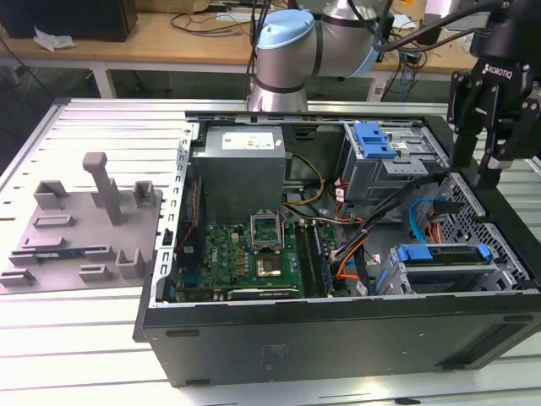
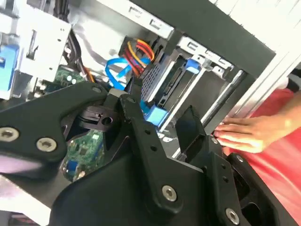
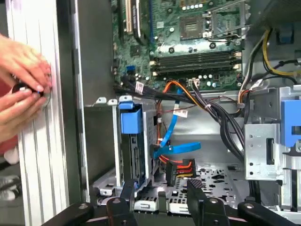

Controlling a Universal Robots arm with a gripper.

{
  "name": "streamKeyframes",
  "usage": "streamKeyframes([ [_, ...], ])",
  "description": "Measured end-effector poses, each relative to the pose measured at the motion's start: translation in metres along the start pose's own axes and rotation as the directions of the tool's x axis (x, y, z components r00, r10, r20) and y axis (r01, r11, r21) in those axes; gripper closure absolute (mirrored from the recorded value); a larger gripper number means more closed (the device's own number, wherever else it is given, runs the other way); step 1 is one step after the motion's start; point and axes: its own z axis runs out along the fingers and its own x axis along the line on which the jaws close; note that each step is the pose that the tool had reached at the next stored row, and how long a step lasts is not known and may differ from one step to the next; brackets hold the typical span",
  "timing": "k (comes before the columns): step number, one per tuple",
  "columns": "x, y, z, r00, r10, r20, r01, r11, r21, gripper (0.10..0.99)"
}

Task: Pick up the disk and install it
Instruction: 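Insert the first disk wire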

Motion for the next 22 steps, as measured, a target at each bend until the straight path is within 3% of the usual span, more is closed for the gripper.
streamKeyframes([
  [1, -0.0017, 0.0003, 0.0039, 0.9979, 0.064, -0.0085, -0.064, 0.9978, -0.016, 0.522],
  [3, -0.005, 0.0004, 0.0042, 0.9975, 0.064, -0.0285, -0.065, 0.9978, -0.013, 0.522],
  [4, -0.011, 0.0008, 0.0033, 0.9962, 0.063, -0.0604, -0.064, 0.9979, -0.01, 0.522],
  [5, -0.017, 0.0012, 0.0024, 0.9943, 0.062, -0.0862, -0.063, 0.998, -0.008, 0.522],
  [6, -0.0209, 0.0011, 0.0027, 0.9936, 0.062, -0.0949, -0.063, 0.998, -0.008, 0.522],
  [12, -0.0244, -0.0017, 0.0143, 0.9936, 0.061, -0.0954, -0.062, 0.998, -0.012, 0.522],
  [22, -0.0288, -0.0043, 0.0305, 0.9926, 0.061, -0.1051, -0.064, 0.9977, -0.022, 0.522],
])
